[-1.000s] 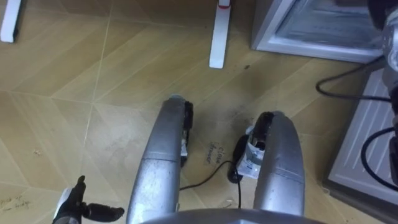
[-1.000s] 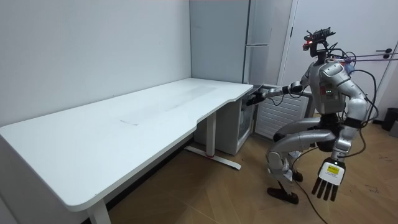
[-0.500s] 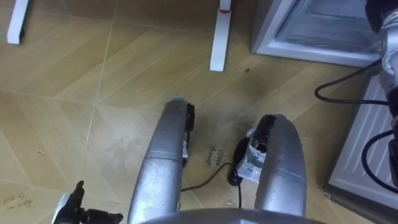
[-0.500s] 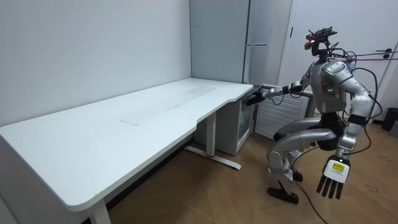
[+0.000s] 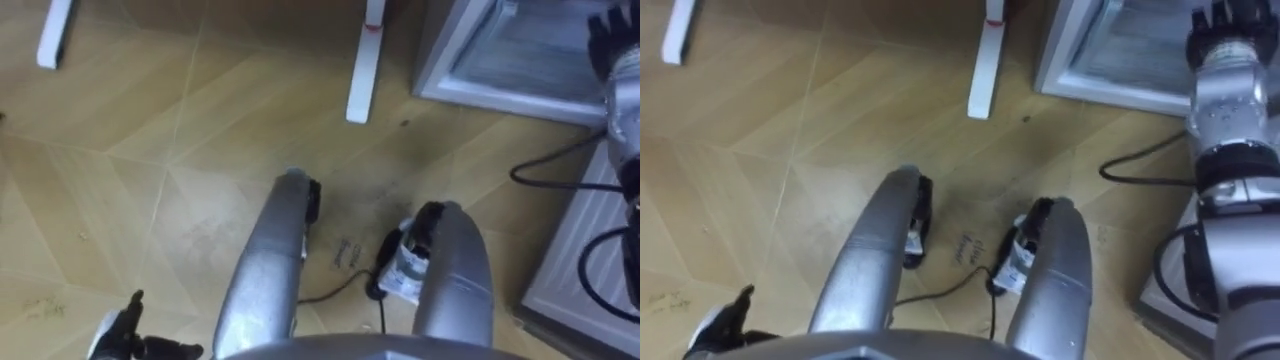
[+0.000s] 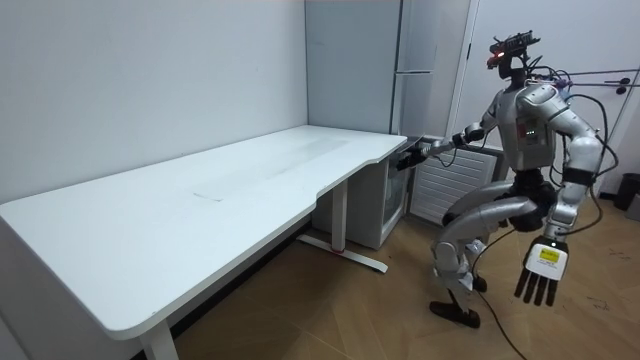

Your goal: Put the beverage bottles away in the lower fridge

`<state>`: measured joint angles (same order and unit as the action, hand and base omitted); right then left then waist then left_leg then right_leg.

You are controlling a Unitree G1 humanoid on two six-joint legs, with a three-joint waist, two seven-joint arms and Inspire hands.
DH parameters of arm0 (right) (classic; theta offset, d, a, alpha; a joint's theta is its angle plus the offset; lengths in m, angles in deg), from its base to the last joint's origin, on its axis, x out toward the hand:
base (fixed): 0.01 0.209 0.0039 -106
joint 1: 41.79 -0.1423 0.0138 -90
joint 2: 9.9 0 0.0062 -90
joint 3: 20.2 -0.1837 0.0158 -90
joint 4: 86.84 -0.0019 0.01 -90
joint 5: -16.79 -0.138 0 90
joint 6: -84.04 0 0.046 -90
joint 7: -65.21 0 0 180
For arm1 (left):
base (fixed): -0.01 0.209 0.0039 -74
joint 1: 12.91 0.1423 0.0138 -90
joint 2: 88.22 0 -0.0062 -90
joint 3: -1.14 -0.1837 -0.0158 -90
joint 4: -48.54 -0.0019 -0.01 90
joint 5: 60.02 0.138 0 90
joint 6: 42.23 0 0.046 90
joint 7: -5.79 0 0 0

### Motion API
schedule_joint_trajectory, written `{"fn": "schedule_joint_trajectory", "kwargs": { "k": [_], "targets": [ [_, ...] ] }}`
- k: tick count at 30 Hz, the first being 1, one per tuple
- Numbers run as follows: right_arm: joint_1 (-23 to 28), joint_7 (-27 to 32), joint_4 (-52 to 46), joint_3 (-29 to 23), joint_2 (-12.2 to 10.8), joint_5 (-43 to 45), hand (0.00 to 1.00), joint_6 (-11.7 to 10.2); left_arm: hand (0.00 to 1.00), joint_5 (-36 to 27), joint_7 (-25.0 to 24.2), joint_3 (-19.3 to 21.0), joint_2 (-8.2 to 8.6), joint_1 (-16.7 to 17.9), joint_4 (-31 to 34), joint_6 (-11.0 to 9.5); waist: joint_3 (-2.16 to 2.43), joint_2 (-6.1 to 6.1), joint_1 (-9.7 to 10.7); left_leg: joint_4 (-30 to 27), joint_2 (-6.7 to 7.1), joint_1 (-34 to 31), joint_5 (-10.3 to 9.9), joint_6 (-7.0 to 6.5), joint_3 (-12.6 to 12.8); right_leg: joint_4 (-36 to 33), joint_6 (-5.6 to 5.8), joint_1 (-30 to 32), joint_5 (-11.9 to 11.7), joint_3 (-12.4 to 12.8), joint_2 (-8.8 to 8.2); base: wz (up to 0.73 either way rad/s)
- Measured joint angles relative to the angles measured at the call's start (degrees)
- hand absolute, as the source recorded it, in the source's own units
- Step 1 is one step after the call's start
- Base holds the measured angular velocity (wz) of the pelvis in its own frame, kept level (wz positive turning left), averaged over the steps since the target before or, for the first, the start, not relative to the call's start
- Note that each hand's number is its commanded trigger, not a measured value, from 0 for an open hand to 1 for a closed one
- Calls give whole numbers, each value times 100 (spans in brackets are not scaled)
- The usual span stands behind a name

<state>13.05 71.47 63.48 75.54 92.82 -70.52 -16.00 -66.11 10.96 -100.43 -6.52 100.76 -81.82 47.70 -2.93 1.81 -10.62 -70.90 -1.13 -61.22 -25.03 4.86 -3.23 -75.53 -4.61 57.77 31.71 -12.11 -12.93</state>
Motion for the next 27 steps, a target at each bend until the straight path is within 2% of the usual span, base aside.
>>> {"fn": "schedule_joint_trajectory", "kwargs": {
  "k": [2, 5, 7, 9, 10, 12, 14, 15, 17, 19, 21, 22, 24, 26, 27],
  "targets": [
    [268, -408, 395, 119, 67, 582, 0, 17, 0, -14, -92, 1, -4, -239, -260, 53, -3, -19, -62, 352, 4, 304, 72, -20, -71, 412, -50, -392, -110, -170, 6, 18],
    [667, -845, 725, 447, 68, 1398, 0, 225, 0, -11, -105, -26, 10, -487, -416, 39, -23, -119, -96, 818, 3, 673, 183, -77, -174, 992, 81, -880, -217, -328, 117, 16],
    [964, -1063, 907, 649, 20, 1870, 0, 287, 0, 8, -110, -44, 37, -615, -530, -16, -18, -149, -119, 1122, 8, 926, 248, -100, -172, 1320, 96, -1149, -312, -395, 153, 7],
    [1394, -1254, 1130, 771, -67, 2653, 0, 373, 0, 111, -136, -43, 114, -642, -605, -45, 14, -256, -172, 1436, 13, 1280, 271, -128, -153, 1702, 184, -1520, -381, -409, 202, 0],
    [1507, -1263, 1153, 859, -80, 2836, 0, 386, 0, 112, -138, -51, 125, -655, -639, -66, 19, -261, -172, 1514, 28, 1369, 275, -134, -130, 1768, 195, -1593, -387, -412, 186, 0],
    [1822, -1270, 1167, 1044, -206, 3413, 0, 397, 0, 119, -148, -69, 159, -775, -822, -86, 32, -281, -151, 1784, 61, 1624, 302, -167, -94, 2010, 251, -1825, -417, -424, 171, 2],
    [2001, -1316, 1382, 1114, -528, 4231, 0, 481, 0, 137, -158, -59, 248, -1041, -1175, -80, 56, -314, -51, 2086, 46, 1934, 333, -177, -87, 2362, 305, -2151, -477, -456, 228, 0],
    [2080, -1334, 1408, 1154, -606, 4347, 0, 484, 0, 142, -133, -58, 287, -1092, -1238, -88, 60, -319, -47, 2170, 41, 2029, 338, -182, -86, 2465, 321, -2247, -500, -457, 249, 0],
    [2360, -1390, 1570, 1327, -906, 4811, 0, 520, 0, 151, -38, -60, 506, -1251, -1416, -125, 73, -332, 11, 2602, 44, 2493, 421, -211, -65, 2959, 406, -2707, -631, -477, 310, 0],
    [2661, -1470, 1648, 1345, -1088, 4934, 0, 579, 0, 188, -22, -59, 675, -1305, -1593, -157, 105, -336, 105, 2962, 45, 2904, 480, -250, -19, 3358, 465, -3117, -741, -501, 336, -2],
    [3129, -1509, 1631, 1291, -1232, 4931, 0, 606, 0, 218, 60, -23, 853, -1257, -1688, -162, 201, -309, 222, 3485, 46, 3452, 584, -295, 25, 3988, 563, -3695, -925, -524, 419, -2],
    [3216, -1509, 1635, 1215, -1281, 4932, 0, 621, 0, 221, 87, 32, 880, -1217, -1685, -168, 223, -281, 255, 3634, 52, 3604, 625, -304, 44, 4152, 585, -3833, -979, -523, 433, -4],
    [3636, -1520, 1632, 846, -1435, 4925, 0, 646, 0, 453, 180, 264, 968, -1033, -1691, -174, 264, -160, 459, 4273, 96, 4233, 798, -347, 85, 4781, 673, -4432, -1186, -548, 477, 0],
    [3915, -1527, 1562, 727, -1460, 4937, 0, 653, 0, 565, 202, 334, 1008, -926, -1671, -141, 298, -115, 556, 4602, 83, 4610, 854, -358, 153, 5172, 709, -4798, -1339, -535, 537, -12],
    [3972, -1528, 1548, 673, -1470, 4938, 0, 653, 0, 661, 202, 399, 1040, -900, -1671, -135, 301, -112, 589, 4676, 81, 4710, 862, -362, 152, 5294, 728, -4939, -1375, -539, 561, -11]
  ]
}}
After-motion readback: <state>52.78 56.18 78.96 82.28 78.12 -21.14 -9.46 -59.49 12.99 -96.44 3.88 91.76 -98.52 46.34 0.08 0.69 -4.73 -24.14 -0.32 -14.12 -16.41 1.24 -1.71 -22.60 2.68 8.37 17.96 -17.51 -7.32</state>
